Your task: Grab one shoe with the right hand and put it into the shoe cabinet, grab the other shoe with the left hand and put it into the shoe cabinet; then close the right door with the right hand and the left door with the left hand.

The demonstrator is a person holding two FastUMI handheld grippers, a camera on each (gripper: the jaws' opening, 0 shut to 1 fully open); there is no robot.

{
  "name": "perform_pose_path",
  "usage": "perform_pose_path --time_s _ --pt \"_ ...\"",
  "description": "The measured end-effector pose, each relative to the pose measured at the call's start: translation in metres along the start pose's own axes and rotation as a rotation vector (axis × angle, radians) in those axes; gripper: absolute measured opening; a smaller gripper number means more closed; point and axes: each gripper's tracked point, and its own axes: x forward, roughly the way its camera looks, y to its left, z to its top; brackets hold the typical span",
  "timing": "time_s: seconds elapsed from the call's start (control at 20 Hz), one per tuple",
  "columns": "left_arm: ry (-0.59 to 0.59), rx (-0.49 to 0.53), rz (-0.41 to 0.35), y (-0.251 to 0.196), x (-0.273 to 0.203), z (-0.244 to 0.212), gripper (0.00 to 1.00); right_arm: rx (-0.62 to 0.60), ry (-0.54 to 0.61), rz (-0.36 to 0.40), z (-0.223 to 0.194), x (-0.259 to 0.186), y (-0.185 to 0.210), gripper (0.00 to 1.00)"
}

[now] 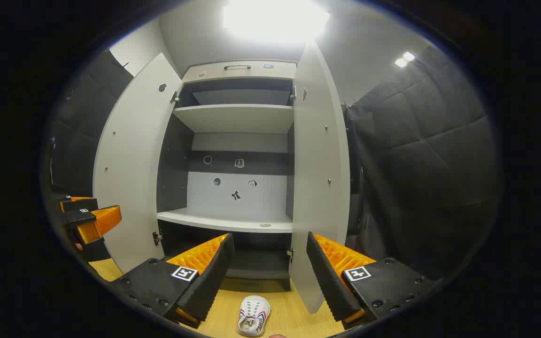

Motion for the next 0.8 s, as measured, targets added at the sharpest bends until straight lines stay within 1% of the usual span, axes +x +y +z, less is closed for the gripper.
perform_pose_path --time_s 0.2,0.55,0.8 --pt "-0.014 0.004 -0.007 -0.001 0.001 0.004 0.94 0.006 0.005 0.001 -0.003 0.003 0.000 0.98" --pt "-0.029 0.011 -0.013 -0.003 0.006 0.007 0.94 0.002 0.007 -0.001 -0.005 0.010 0.002 0.96" --pt "-0.030 0.014 -0.013 -0.002 0.008 0.006 0.94 0.001 0.037 0.012 -0.017 0.020 0.008 0.97"
